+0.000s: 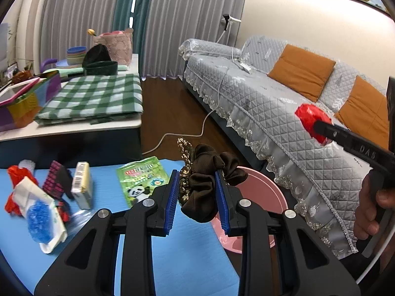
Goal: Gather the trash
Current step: 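Carry the scrunchie with the left tool while the right tool carries the red bag over the pink bucket, then open the left tool over the bucket while the right tool opens, dropping the red bag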
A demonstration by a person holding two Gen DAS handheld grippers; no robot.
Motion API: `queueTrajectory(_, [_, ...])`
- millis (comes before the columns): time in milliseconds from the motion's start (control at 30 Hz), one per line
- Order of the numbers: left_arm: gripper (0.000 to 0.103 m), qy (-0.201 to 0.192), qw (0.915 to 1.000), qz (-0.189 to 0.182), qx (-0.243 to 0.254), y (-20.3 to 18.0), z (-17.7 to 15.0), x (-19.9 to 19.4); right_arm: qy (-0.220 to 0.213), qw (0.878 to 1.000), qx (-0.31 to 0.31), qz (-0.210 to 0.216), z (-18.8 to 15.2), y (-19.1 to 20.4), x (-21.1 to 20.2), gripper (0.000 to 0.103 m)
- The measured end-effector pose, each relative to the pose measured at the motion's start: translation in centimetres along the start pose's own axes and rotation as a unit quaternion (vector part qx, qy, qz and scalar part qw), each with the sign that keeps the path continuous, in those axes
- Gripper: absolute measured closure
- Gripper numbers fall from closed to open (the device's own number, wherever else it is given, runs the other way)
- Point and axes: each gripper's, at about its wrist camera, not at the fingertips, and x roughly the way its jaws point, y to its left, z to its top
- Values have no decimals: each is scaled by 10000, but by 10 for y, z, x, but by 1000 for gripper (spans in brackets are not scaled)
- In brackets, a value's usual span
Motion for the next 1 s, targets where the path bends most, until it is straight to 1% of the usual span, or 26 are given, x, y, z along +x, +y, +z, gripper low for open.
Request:
queueTrajectory(133, [74, 8, 10000, -33, 71, -8, 0, 13, 70, 9999, 151, -15, 1, -4, 14, 35])
queueTrajectory(267, [74, 33, 9998, -84, 158, -14, -1, 25, 163, 9998, 131, -63, -1, -3, 27, 35])
queueTrajectory(667, [74, 247, 9986, -369, 287, -36, -10, 61, 357, 9989, 64, -299, -8, -4, 39, 35])
queueTrajectory(1000, [74, 326, 9981, -431, 303, -42, -14, 71, 414, 9985, 109, -332, -10, -6, 43, 35])
